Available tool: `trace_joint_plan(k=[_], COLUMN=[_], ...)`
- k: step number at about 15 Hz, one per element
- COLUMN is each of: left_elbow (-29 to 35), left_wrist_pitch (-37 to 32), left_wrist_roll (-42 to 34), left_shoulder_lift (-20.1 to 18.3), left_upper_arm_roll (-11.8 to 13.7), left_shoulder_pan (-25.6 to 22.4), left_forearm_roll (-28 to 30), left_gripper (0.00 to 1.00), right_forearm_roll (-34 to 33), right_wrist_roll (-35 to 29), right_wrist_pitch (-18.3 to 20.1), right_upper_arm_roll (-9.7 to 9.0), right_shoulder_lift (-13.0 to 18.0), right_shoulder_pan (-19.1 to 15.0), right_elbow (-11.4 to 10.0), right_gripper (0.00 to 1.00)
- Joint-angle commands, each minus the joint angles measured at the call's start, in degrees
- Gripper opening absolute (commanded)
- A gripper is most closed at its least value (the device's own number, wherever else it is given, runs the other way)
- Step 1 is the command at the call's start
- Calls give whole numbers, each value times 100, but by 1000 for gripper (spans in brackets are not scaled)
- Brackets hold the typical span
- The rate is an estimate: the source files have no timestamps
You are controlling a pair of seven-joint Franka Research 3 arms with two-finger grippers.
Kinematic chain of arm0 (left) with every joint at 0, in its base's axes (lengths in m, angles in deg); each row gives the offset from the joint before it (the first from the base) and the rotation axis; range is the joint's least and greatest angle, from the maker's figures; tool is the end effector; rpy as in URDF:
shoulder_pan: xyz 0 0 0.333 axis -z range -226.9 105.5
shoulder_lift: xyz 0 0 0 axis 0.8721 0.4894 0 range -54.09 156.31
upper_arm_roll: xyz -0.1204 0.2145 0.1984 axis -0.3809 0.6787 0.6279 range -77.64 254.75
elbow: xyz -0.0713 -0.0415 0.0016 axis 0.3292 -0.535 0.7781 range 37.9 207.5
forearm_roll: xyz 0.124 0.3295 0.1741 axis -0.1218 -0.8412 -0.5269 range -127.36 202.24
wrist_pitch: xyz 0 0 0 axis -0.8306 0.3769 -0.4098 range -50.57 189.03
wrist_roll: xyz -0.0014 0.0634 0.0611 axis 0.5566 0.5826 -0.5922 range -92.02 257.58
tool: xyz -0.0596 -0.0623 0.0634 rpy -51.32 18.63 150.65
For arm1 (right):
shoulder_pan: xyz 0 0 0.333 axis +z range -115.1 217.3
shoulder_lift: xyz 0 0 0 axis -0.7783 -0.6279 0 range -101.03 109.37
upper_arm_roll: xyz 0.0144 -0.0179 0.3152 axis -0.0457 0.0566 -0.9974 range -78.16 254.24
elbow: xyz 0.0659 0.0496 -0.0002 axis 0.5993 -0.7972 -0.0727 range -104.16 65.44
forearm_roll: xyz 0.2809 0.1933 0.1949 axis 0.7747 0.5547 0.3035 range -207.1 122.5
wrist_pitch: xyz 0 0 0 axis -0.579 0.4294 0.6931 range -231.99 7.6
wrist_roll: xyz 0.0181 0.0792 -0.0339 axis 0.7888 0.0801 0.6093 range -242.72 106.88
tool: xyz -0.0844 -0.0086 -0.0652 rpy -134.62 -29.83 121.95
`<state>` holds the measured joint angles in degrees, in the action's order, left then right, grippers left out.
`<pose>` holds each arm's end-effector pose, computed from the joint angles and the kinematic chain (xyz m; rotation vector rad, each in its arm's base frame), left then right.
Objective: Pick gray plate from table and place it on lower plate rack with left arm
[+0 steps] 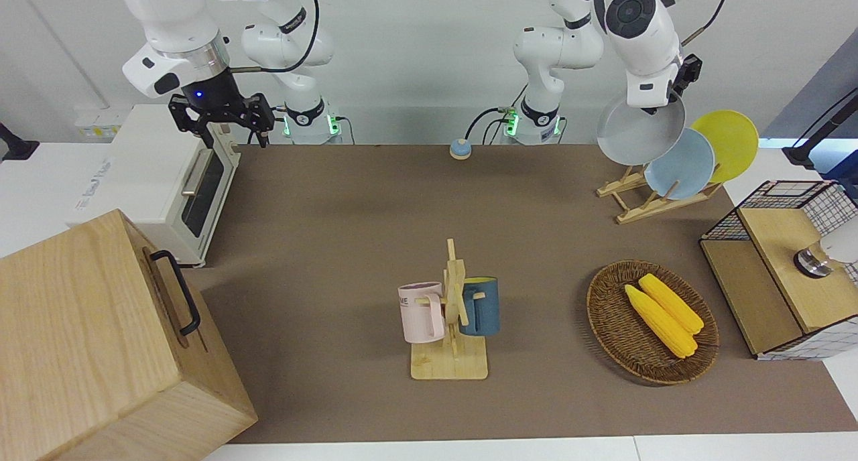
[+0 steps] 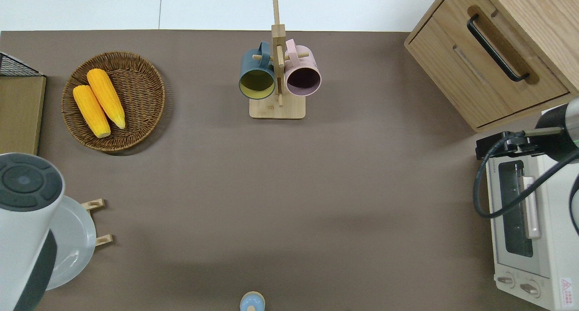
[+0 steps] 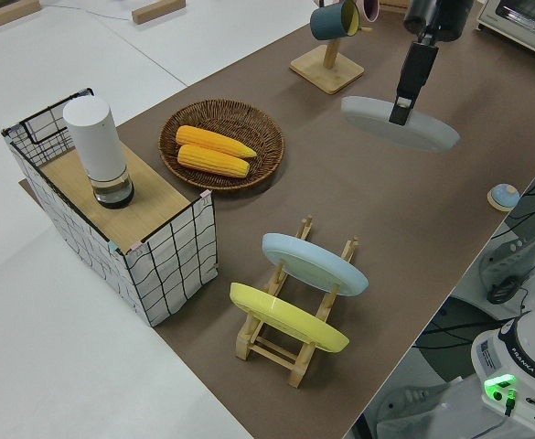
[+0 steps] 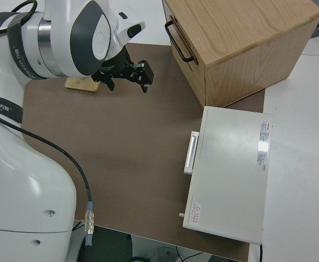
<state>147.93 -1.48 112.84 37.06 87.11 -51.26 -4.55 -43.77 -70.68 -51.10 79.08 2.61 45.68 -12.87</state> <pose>0.4378 0.0012 0.5520 -2.2315 -0.4037 0.2219 0.5515 0.0298 0.6412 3.1169 0.0178 -0.0701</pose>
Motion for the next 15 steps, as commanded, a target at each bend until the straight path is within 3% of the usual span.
trace_joint_plan(k=[1,6,12,15], left_elbow=[393,895,1053,1106], left_wrist_pitch=[-107,-371,-371,-336], left_wrist_roll=[877,1871,2065,2460], left_shoulder_lift=[288,850,1001,1255], left_upper_arm_roll=[-285,-532,-532,-523], left_shoulder_pan=[58,58,5,-12], left_forearm_roll=[-422,-1091,-1513,-1531], left_gripper=[0,0,0,0], right_forearm_roll=[15,15,15,15], right_wrist_roll=[-22,-22,-22,-22], right_wrist_pitch=[5,14,5,5], right_upper_arm_roll=[34,34,34,34], right_shoulder_lift=[-2,-2,-2,-2], right_shoulder_pan=[41,41,41,41], right_elbow=[37,37,37,37], right_gripper=[983,983,983,983])
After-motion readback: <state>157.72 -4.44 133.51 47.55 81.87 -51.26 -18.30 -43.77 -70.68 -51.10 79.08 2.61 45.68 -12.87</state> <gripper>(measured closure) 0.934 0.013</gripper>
